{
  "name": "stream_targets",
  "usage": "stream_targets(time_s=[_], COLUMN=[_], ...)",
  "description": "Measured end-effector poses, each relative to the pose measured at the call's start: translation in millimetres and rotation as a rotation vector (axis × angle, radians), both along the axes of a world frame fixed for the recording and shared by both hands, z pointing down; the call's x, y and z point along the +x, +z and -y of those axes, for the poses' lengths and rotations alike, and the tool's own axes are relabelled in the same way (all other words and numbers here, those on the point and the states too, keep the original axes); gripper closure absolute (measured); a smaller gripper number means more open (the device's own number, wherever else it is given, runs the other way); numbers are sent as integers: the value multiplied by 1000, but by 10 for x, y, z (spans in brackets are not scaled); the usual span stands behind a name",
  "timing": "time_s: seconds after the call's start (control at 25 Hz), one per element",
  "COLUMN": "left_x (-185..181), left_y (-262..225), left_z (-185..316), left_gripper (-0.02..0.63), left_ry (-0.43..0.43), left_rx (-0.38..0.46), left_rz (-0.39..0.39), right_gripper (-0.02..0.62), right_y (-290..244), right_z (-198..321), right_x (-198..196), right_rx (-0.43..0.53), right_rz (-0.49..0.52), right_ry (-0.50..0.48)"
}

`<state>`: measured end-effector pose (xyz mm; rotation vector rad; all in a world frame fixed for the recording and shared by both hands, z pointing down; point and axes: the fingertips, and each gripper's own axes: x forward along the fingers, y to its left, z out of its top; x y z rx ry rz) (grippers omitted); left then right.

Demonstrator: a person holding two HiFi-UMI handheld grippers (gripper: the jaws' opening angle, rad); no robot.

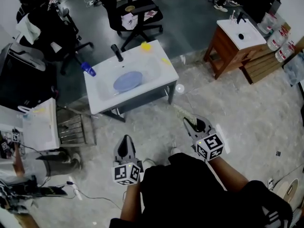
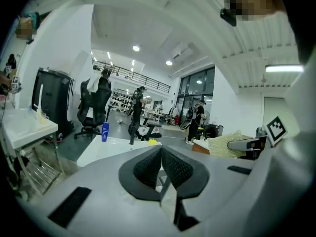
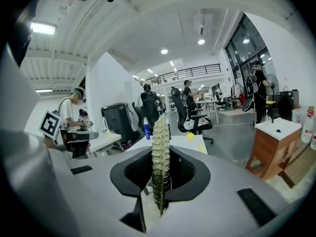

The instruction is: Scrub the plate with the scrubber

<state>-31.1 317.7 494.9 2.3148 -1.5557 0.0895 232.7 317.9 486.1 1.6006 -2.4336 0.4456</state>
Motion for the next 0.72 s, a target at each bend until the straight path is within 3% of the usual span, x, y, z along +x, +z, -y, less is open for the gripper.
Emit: stream_targets(time_s=[0.32,0.72], left_x=[-243,179], left_y=[-73,-150], left_z=[3,190], left_gripper=[603,601], left_ry=[-46,-39], left_rx=[46,87], left_rz=[64,67], right_gripper=[536,537], right_y=[-131,-194], right_z=[80,273], right_x=[-220,41], right_rx=[49,72], right_rz=[-3,-39], right_ry=[-38,-58])
